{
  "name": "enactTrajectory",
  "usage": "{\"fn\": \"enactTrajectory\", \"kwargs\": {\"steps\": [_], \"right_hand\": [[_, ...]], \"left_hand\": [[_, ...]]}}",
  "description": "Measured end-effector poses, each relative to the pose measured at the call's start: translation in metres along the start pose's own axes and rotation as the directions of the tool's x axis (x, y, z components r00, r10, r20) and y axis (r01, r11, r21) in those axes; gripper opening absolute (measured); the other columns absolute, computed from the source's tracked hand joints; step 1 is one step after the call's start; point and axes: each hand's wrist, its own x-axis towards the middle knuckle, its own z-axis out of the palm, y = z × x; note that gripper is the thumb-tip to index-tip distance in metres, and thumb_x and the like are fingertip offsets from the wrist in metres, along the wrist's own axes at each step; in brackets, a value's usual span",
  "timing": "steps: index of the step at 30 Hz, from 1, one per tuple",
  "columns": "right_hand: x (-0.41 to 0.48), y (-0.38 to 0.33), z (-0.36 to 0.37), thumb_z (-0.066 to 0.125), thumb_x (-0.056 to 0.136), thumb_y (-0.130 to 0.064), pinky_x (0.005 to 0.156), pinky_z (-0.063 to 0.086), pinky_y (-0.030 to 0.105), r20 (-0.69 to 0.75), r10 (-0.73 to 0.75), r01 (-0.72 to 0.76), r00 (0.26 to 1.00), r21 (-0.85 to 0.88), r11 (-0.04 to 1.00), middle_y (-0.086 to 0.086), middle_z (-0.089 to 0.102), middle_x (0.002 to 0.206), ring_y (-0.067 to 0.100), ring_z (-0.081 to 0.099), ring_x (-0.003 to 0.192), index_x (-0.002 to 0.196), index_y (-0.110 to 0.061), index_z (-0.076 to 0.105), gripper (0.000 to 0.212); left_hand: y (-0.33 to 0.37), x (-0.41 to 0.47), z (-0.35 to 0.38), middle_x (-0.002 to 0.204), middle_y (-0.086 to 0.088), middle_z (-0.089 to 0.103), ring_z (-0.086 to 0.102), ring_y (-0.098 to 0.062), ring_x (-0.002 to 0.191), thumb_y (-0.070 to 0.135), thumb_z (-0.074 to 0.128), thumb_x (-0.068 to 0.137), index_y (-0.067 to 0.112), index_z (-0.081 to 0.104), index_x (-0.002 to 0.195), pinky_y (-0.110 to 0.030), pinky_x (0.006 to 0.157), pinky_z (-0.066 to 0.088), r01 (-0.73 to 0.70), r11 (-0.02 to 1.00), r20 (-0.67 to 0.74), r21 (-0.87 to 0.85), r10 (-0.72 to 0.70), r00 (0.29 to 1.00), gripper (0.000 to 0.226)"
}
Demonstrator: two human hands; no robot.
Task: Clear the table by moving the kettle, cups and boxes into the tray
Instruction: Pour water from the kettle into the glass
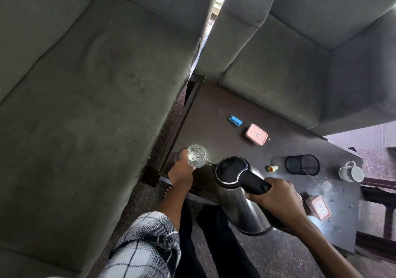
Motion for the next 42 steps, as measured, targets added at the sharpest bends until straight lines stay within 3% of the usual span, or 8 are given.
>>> {"fn": "enactTrajectory", "kwargs": {"steps": [19,26,42], "right_hand": [[-0.0030,-0.0012,0.0006,0.072,0.060,-0.053,0.062,0.049,0.030,0.000,0.000,0.000,1.000,-0.004,1.000,0.001,0.065,0.067,0.021,0.062,0.068,0.070,-0.016,0.061,0.039],[-0.0037,-0.0038,0.0009,0.072,0.061,-0.052,0.053,0.040,0.022,-0.005,0.003,-0.003,1.000,-0.019,1.000,-0.001,0.065,0.066,0.019,0.061,0.067,0.069,-0.015,0.060,0.040],[-0.0031,-0.0068,-0.0003,0.072,0.062,-0.053,0.052,0.040,0.022,0.001,0.019,-0.019,1.000,-0.025,1.000,0.000,0.064,0.066,0.019,0.061,0.066,0.068,-0.016,0.061,0.039]], "left_hand": [[0.0003,0.0023,0.0008,0.114,-0.006,0.061,0.061,-0.030,0.101,0.020,0.061,0.086,0.022,0.037,0.119,-0.040,0.073,0.048,0.003,1.000,0.005,0.002,-0.003,1.000,0.041],[-0.0010,0.0040,0.0022,0.113,-0.005,0.061,0.062,-0.030,0.098,0.020,0.061,0.086,0.022,0.036,0.117,-0.040,0.072,0.048,-0.001,1.000,-0.003,0.020,0.001,1.000,0.040],[-0.0005,0.0057,0.0037,0.114,-0.005,0.061,0.063,-0.030,0.098,0.020,0.064,0.084,0.023,0.036,0.118,-0.039,0.072,0.047,0.004,1.000,0.006,0.020,-0.004,1.000,0.045]]}}
